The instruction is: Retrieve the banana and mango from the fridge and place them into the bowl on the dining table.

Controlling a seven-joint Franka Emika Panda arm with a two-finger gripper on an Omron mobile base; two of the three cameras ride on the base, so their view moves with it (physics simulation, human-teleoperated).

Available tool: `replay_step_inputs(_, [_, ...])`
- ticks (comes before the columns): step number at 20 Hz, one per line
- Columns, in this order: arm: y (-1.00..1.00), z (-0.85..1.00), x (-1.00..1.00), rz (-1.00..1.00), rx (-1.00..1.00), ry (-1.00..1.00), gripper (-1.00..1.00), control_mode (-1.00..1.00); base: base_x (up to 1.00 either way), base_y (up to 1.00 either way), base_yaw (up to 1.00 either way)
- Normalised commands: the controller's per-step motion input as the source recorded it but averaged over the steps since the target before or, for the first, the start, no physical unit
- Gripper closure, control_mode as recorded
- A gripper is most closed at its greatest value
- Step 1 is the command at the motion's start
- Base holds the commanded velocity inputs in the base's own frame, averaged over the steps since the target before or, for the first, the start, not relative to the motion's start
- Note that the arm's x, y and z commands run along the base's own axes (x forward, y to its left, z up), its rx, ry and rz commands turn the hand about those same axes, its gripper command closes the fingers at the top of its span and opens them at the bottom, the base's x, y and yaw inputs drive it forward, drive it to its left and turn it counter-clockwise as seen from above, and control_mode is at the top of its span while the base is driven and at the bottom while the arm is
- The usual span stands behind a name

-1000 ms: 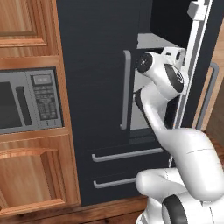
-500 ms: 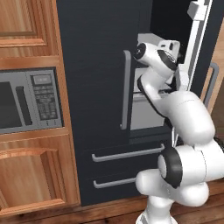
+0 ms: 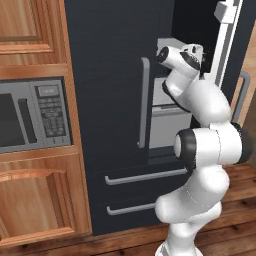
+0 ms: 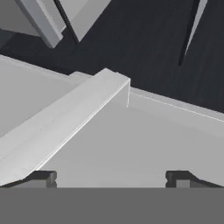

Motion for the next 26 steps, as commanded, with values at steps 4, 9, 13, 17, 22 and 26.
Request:
replay_step_inputs(4, [-0.56,-0.02,0.86,0.0,-0.03,0.11,-1.0,-1.0,0.0,0.0,0.0])
replay_step_inputs(9, [-0.77,-0.01,0.05,-0.09,-0.02,0.03,-1.0,-1.0,0.0,0.0,0.0])
replay_step_inputs(13, [-1.0,0.0,-0.95,-0.24,0.0,-0.01,-1.0,-1.0,0.0,0.0,0.0])
replay_step_inputs(17, [-0.94,0.07,-0.95,-0.23,0.0,-0.1,-1.0,-1.0,0.0,0.0,0.0])
replay_step_inputs(22, [-0.02,0.71,-0.99,-0.1,0.0,-0.36,-1.0,-1.0,0.0,0.0,0.0])
replay_step_inputs(26, [0.91,0.88,-0.77,-0.04,0.0,-0.5,-1.0,-1.0,0.0,0.0,0.0])
